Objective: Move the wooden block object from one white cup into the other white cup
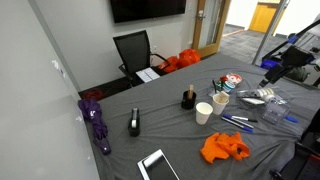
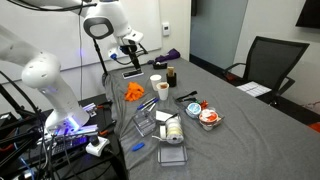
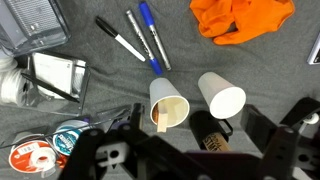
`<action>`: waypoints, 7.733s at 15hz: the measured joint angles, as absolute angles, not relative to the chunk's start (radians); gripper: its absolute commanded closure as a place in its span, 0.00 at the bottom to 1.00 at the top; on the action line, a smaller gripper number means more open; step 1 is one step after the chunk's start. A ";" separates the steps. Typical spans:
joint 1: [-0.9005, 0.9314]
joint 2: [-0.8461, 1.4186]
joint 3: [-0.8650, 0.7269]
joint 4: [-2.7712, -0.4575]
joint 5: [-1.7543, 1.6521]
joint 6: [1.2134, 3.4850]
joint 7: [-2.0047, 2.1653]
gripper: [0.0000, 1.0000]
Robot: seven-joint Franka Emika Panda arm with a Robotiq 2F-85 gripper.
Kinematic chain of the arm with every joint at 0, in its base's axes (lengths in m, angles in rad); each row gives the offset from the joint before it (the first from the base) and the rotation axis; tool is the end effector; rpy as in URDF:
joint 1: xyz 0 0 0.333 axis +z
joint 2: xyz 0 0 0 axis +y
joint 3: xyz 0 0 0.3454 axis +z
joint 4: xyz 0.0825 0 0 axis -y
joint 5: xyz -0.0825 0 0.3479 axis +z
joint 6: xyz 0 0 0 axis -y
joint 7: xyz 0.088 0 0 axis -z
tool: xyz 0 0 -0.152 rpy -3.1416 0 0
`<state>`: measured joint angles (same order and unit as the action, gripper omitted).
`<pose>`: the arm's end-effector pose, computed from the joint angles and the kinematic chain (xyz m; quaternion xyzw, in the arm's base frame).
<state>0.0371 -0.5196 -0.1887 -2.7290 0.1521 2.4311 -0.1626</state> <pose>0.3456 -0.0457 0.4015 -0.9886 0.0394 -0.1175 0.0855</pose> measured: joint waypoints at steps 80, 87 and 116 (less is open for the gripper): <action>-0.016 0.206 -0.057 -2.187 0.189 2.450 -0.002 0.93; -0.014 0.074 -0.052 -2.210 0.190 2.314 -0.002 0.93; 0.086 0.183 0.054 -2.169 0.227 2.427 0.345 0.93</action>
<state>0.0857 0.1832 0.0536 -2.1694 0.2275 2.4273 0.3447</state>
